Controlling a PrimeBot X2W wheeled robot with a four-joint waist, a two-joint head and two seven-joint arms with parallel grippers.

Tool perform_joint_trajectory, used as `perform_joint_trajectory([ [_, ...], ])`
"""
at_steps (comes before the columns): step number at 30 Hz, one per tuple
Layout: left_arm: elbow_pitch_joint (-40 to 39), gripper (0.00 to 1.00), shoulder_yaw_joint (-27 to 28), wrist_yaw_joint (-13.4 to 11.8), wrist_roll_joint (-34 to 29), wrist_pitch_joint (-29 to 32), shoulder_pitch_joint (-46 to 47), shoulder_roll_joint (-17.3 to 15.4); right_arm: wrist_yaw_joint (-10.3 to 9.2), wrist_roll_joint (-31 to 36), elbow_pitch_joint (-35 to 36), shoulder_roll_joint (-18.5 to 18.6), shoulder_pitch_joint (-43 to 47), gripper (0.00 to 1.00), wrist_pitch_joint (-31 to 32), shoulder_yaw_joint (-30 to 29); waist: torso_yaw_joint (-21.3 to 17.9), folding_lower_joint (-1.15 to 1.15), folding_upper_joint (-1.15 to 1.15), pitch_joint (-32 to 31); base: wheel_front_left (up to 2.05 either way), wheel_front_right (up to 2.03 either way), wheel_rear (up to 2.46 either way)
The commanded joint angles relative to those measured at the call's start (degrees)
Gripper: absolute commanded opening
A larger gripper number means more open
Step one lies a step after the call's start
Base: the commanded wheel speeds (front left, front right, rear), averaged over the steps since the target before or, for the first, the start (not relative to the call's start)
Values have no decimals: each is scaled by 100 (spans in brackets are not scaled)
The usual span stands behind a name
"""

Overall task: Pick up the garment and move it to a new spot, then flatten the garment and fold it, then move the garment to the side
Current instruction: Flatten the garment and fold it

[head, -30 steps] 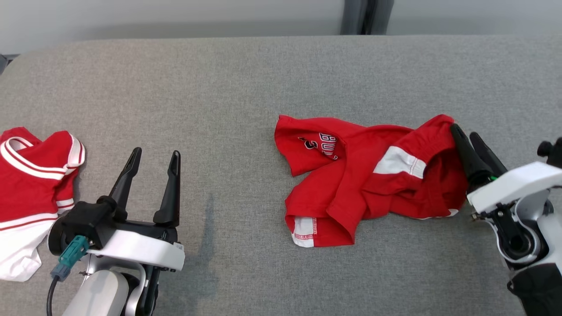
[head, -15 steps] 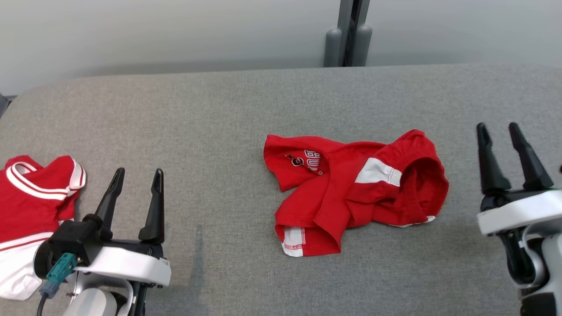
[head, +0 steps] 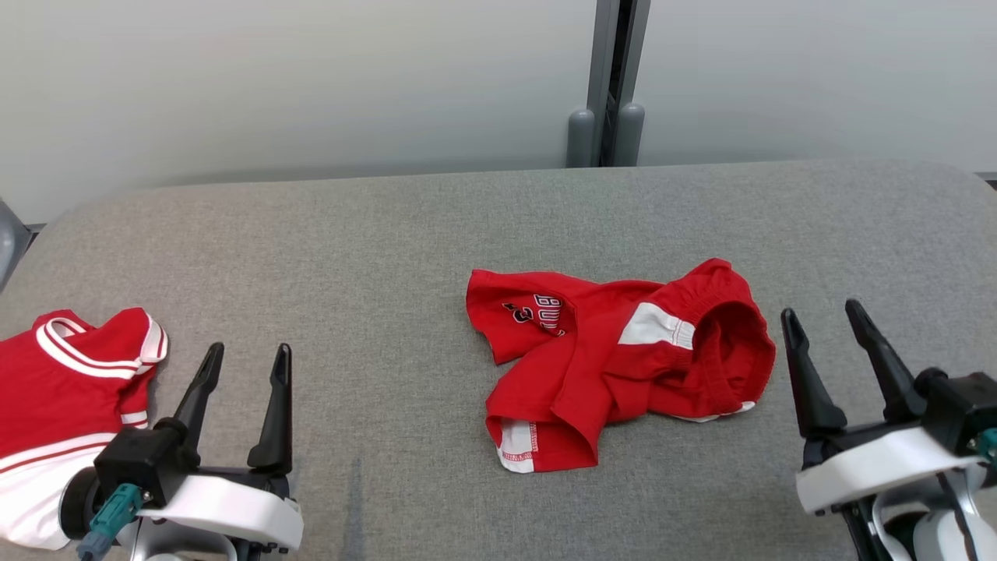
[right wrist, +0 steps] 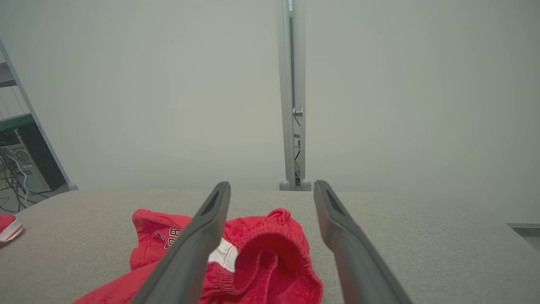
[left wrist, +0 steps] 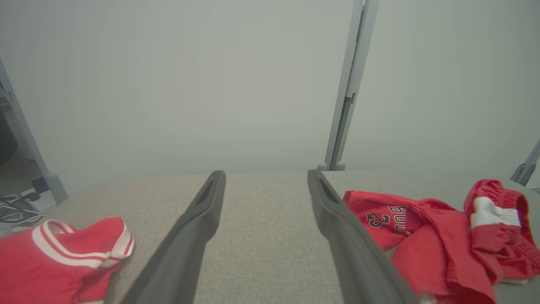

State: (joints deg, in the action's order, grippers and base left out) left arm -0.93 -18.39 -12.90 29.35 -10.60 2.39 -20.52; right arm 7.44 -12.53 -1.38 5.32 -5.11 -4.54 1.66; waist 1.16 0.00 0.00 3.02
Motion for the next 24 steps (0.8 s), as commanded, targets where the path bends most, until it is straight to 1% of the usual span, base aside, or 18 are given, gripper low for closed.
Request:
perform_joint_trajectory([
  [1, -26, 100, -1, -31, 30, 14, -85, -11, 8, 106, 51, -18, 135, 100, 47, -47, 10, 0, 0, -38, 0, 0, 0],
  [9, -126, 100, -28, -100, 36, 89, -174, -50, 9, 204, 233, -125, 378, 100, 139, -124, 24, 0, 0, -67, 0, 0, 0],
  [24, -220, 100, -95, -164, -14, 142, -116, -104, 9, 258, 263, -197, 342, 100, 163, -136, 71, 0, 0, -51, 0, 0, 0],
])
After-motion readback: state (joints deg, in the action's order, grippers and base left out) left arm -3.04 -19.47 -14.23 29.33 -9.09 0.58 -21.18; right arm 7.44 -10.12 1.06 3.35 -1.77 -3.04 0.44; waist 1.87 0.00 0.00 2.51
